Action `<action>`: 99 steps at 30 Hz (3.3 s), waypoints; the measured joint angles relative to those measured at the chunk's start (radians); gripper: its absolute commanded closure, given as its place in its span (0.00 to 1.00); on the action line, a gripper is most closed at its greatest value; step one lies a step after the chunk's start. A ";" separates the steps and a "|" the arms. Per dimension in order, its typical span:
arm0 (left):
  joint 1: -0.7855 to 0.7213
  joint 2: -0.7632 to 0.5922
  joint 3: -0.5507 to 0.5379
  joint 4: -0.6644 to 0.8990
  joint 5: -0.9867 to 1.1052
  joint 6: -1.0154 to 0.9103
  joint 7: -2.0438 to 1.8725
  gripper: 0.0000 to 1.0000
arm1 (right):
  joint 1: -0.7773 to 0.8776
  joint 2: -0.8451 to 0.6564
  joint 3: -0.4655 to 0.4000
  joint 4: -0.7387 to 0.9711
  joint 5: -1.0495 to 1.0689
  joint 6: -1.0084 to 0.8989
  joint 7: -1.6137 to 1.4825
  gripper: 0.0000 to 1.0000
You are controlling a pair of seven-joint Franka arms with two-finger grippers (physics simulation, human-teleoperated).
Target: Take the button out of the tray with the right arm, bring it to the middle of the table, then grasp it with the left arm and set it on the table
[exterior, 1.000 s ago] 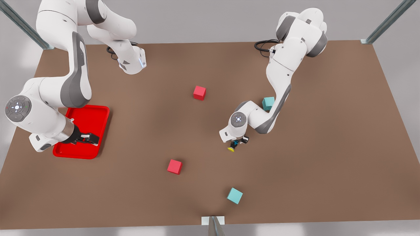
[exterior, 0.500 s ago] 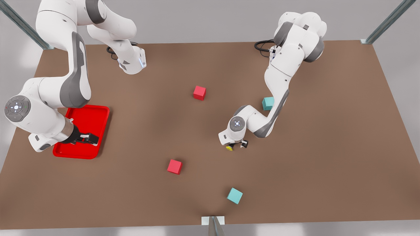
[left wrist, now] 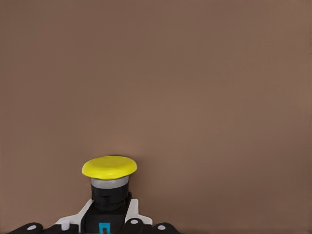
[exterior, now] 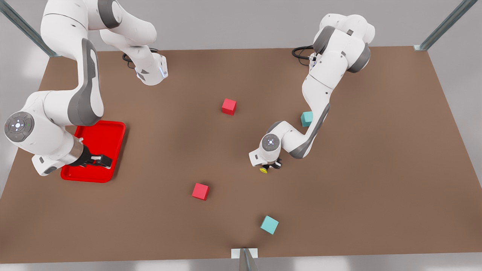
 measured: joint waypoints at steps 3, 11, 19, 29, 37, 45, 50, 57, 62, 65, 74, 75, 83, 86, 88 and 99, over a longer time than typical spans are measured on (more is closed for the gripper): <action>0.000 0.002 0.000 0.000 0.001 0.000 -0.003 0.61 | 0.001 0.002 0.003 -0.001 0.000 0.014 0.001 0.00; 0.009 -0.028 0.001 0.003 0.003 -0.019 -0.012 0.62 | 0.009 0.007 0.007 0.000 0.001 0.046 0.004 0.00; 0.014 -0.063 0.133 0.090 -0.049 -0.078 -0.101 0.62 | 0.009 0.009 0.008 0.001 0.001 0.055 0.007 0.00; 0.025 0.025 0.300 0.130 0.181 0.090 -0.556 0.62 | 0.010 0.004 0.008 -0.003 -0.002 0.057 0.008 0.00; -0.005 0.091 0.391 0.169 0.820 -0.044 -1.092 0.62 | 0.011 0.003 0.008 -0.004 -0.005 0.055 0.009 0.00; -0.034 0.245 0.399 0.204 1.092 -0.340 -1.578 0.62 | 0.009 0.006 0.008 -0.003 -0.005 0.055 0.009 0.00; -0.026 0.274 0.391 0.269 1.140 -0.448 -1.810 0.62 | 0.009 0.006 0.008 -0.003 -0.005 0.055 0.009 0.00; -0.023 0.327 0.390 0.288 1.143 -0.471 -2.060 0.62 | 0.009 0.006 0.008 -0.003 -0.005 0.055 0.008 0.00; -0.023 0.332 0.391 0.288 1.144 -0.476 -2.187 0.62 | 0.008 0.007 0.008 -0.003 -0.005 0.055 0.007 0.00; -0.023 0.334 0.392 0.282 1.147 -0.477 -2.245 0.62 | 0.008 0.007 0.008 -0.003 -0.004 0.055 0.007 0.00; -0.024 0.354 0.395 0.278 1.180 -0.487 -2.342 0.62 | 0.008 0.007 0.008 -0.003 -0.004 0.055 0.006 0.00; -0.025 0.358 0.395 0.277 1.184 -0.489 -2.347 0.61 | 0.008 0.007 0.008 -0.003 -0.004 0.055 0.005 0.00; -0.032 0.370 0.396 0.258 1.197 -0.512 -2.352 0.16 | 0.008 0.007 0.008 -0.002 -0.004 0.055 0.004 0.00; -0.032 0.369 0.396 0.259 1.205 -0.515 -2.349 0.00 | 0.009 0.007 0.008 -0.002 -0.004 0.055 0.004 0.00; -0.032 0.368 0.396 0.258 1.209 -0.515 -2.348 0.00 | 0.009 0.007 0.008 -0.002 -0.004 0.055 0.004 0.00; -0.137 0.059 0.385 0.014 1.089 -0.556 -2.296 0.00 | 0.007 0.007 0.008 -0.002 -0.004 0.055 0.004 0.00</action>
